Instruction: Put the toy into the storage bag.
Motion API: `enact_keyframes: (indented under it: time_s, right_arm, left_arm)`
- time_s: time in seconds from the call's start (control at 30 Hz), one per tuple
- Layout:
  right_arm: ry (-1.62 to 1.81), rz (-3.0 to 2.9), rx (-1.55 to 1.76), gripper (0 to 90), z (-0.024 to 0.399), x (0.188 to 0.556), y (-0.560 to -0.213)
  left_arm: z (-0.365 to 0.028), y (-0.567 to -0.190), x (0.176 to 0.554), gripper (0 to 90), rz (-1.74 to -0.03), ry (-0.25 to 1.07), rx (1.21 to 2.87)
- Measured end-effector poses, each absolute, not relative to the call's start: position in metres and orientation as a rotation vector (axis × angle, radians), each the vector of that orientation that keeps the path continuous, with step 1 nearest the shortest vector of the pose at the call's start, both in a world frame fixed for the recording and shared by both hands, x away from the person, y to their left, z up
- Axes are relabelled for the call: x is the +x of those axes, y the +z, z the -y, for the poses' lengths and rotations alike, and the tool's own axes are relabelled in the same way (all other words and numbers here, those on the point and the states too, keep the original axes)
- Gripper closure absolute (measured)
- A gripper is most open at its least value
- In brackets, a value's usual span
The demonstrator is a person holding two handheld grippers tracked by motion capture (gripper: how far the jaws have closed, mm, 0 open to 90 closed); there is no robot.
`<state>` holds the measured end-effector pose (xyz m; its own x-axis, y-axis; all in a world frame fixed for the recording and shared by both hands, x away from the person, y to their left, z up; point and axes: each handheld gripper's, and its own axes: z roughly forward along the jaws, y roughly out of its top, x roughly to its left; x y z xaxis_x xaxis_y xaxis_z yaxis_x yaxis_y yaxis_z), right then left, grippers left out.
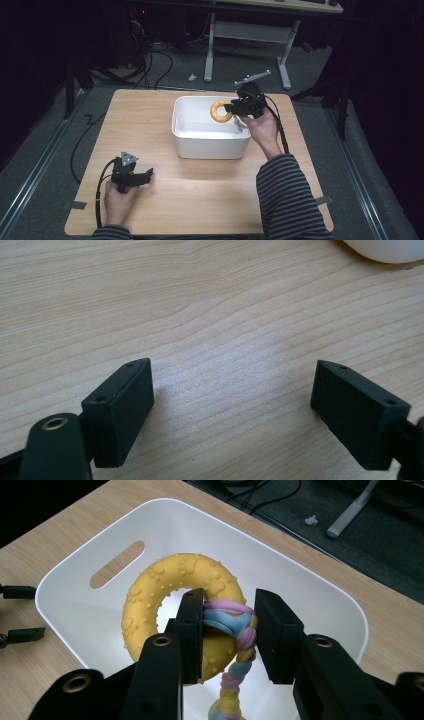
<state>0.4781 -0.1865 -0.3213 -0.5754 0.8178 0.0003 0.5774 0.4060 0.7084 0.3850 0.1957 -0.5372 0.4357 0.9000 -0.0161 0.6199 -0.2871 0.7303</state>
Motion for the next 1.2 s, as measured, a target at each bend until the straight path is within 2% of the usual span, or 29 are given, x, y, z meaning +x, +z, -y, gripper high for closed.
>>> enact_keyframes:
  time_s: [0.3,1.2]
  right_arm:
    - [0.92,-2.361,1.24,66.4,0.174,0.488,-0.343]
    - [0.85,-2.501,1.231,66.3,0.174,0.479,-0.365]
  left_arm:
    - [-0.196,-0.537,0.385,17.8,-1.275,0.533,2.017]
    - [-0.196,-0.537,0.385,17.8,-1.275,0.533,2.018]
